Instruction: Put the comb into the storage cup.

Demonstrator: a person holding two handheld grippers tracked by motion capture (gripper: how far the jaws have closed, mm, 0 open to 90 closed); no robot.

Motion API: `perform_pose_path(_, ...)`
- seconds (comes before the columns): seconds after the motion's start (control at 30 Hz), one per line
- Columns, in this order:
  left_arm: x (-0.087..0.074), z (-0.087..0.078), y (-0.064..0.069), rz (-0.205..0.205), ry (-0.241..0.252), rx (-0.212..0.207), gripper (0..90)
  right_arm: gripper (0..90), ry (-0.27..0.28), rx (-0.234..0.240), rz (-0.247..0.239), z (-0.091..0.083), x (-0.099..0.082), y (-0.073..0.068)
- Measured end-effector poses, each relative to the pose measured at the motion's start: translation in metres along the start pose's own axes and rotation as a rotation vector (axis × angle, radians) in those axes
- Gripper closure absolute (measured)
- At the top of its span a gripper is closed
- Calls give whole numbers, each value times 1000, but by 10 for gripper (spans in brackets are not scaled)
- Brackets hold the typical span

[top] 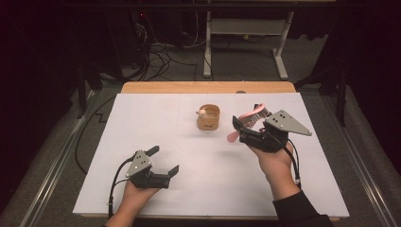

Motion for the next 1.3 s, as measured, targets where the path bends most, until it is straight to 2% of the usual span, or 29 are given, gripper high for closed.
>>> perform_pose_path(0.7, 0, 0, 0, -1, 8, -15, 0, 204, 56, -34, 7, 18, 18, 5)
perform_pose_path(1.03, 0, 0, 1, -4, 8, -23, 0, 205, 70, -42, 15, 40, 28, 7)
perform_pose_path(1.3, 0, 0, 0, -6, 10, -26, 0, 204, 70, -36, 25, 60, 29, 4)
Point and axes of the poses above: each handheld gripper's, and its own axes: z roughly forward along the jaws, x roughly out of its top, y roughly to its right, the point moved 2 cm from there along z, roughly forward along the jaws, and after that the axes turned 10 degrees about y, right-handed, at the moved point
